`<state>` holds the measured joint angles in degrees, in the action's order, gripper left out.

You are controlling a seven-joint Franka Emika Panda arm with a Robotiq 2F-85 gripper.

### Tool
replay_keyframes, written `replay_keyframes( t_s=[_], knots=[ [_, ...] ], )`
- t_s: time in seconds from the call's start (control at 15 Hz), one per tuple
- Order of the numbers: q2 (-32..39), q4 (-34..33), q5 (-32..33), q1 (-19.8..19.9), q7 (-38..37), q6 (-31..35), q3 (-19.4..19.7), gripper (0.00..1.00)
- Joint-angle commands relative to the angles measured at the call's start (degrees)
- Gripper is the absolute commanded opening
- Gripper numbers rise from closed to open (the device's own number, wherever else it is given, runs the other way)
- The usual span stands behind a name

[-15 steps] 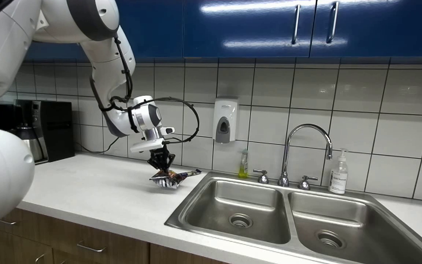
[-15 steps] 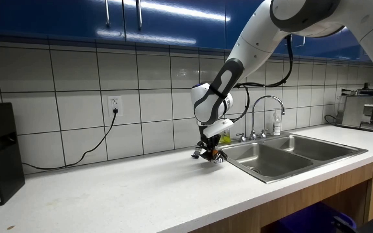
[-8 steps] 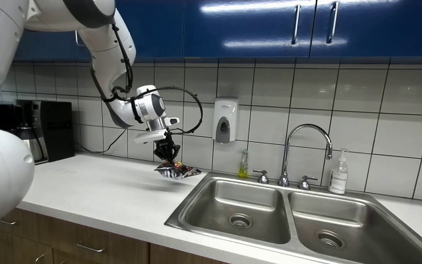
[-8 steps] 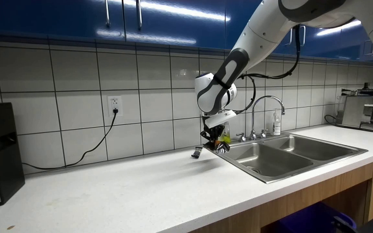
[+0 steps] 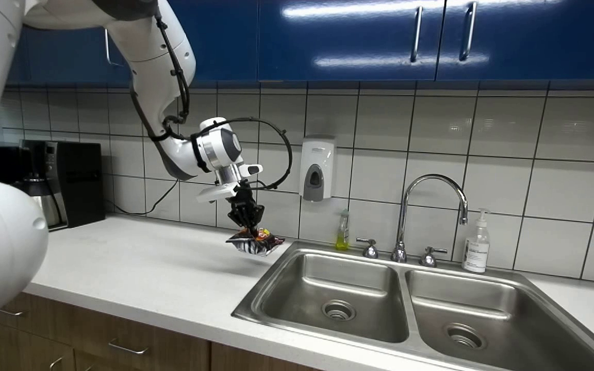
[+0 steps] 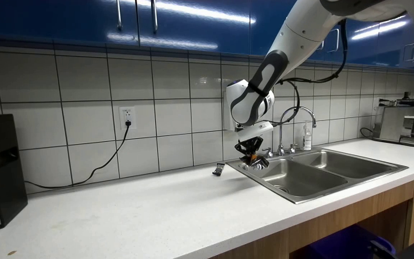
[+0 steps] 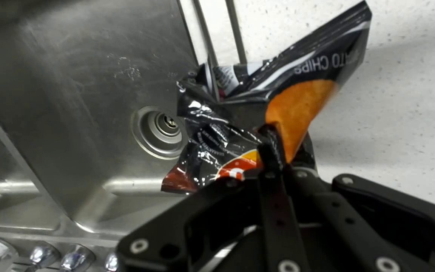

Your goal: Put the black sachet in the left sink

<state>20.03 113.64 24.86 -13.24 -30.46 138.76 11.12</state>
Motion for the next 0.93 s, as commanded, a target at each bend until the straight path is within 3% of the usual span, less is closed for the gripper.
replay_keyframes(
  t_s=[0.0,0.53,0.87],
  knots=[
    [-3.1,3.71,2.82,1.28,-5.79,-1.05,1.01,0.0],
    [-2.86,5.37,4.86,4.82,-11.17,-0.79,3.8,0.0],
    [0.98,4.19,6.65,6.48,-13.35,1.62,4.82,0.0]
  ],
)
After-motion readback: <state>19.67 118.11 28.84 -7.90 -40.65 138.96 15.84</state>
